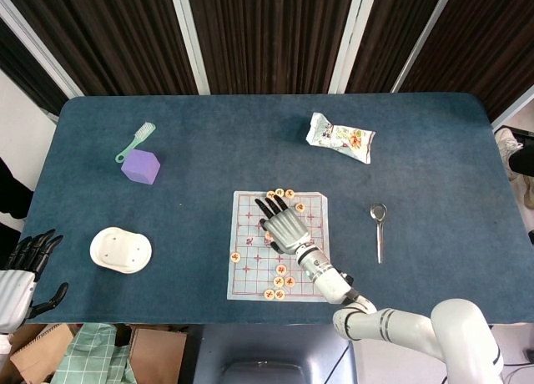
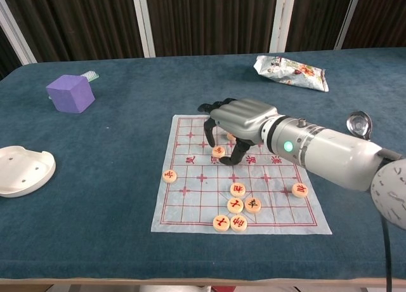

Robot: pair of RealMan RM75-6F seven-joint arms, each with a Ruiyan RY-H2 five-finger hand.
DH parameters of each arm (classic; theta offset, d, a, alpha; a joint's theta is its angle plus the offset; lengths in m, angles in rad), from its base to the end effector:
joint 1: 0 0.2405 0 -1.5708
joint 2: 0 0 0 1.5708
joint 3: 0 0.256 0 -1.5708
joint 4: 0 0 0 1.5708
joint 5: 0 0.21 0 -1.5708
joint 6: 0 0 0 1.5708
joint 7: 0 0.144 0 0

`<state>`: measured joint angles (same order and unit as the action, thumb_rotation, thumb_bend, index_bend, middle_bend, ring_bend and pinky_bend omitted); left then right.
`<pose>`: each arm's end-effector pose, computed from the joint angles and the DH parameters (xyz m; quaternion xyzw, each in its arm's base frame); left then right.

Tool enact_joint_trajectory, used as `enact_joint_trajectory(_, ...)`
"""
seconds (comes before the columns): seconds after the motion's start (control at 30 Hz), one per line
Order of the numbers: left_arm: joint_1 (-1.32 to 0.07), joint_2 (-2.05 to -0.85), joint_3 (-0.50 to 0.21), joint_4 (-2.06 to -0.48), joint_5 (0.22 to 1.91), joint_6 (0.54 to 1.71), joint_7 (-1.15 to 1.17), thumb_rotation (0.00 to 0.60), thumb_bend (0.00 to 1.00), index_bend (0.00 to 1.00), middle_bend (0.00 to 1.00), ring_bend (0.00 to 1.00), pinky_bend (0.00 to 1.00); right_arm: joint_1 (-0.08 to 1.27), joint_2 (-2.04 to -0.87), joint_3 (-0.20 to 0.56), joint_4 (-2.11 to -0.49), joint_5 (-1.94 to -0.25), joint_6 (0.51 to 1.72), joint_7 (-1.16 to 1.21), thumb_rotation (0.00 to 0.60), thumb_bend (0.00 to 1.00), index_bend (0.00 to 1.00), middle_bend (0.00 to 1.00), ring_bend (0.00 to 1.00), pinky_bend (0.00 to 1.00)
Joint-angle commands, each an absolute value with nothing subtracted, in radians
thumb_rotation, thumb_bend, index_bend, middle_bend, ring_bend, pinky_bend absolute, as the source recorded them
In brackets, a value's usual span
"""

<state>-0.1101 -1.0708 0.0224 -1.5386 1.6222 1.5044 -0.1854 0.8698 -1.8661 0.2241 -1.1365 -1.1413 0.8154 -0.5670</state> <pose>-0.3140 0.1741 0.1675 -0.6305 -0.3922 -0.4140 0.5265 -0.1032 -0.3565 -0.1072 0.8190 -0.2672 0.3097 0.4023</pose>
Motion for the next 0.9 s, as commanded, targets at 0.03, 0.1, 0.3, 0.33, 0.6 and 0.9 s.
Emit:
enact_joint_trajectory(0.03, -0.110, -1.071, 0.022, -1.536, 1.622, 1.504, -0.188, 0.600, 0.36, 0.00, 0.00, 0.00, 0.00, 0.873, -1.871, 0.221, -1.130, -1.135, 0.818, -0.571, 0.600, 0.44, 0.57, 0.03, 0.00, 0.00)
enact_joint_trajectory(0.1, -0.111, -1.070, 0.023, -1.537, 1.621, 1.502, -0.188, 0.600, 0.36, 0.00, 0.00, 0.00, 0.00, 0.877, -1.874, 0.220, -1.125, -1.128, 0.817, -0.573, 0.600, 0.44, 0.57, 0.03, 0.00, 0.00)
enact_joint_trajectory(0.3, -0.111, -1.068, 0.023, -1.537, 1.619, 1.498, -0.187, 0.600, 0.36, 0.00, 0.00, 0.00, 0.00, 0.886, -1.884, 0.217, -1.113, -1.121, 0.819, -0.568, 0.600, 0.44, 0.59, 0.05, 0.00, 0.00)
enact_joint_trajectory(0.33, -0.112, -1.068, 0.023, -1.537, 1.619, 1.498, -0.188, 0.600, 0.36, 0.00, 0.00, 0.00, 0.00, 0.887, -1.885, 0.216, -1.111, -1.120, 0.820, -0.567, 0.600, 0.45, 0.60, 0.05, 0.00, 0.00)
enact_joint_trajectory(0.6, -0.112, -1.067, 0.023, -1.537, 1.616, 1.494, -0.189, 0.600, 0.36, 0.00, 0.00, 0.00, 0.00, 0.893, -1.891, 0.216, -1.106, -1.105, 0.820, -0.568, 0.600, 0.49, 0.65, 0.09, 0.00, 0.00)
enact_joint_trajectory(0.9, -0.109, -1.065, 0.025, -1.538, 1.618, 1.497, -0.189, 0.600, 0.36, 0.00, 0.00, 0.00, 0.00, 0.877, -1.845, 0.211, -1.161, -1.119, 0.865, -0.557, 0.600, 0.49, 0.66, 0.10, 0.00, 0.00)
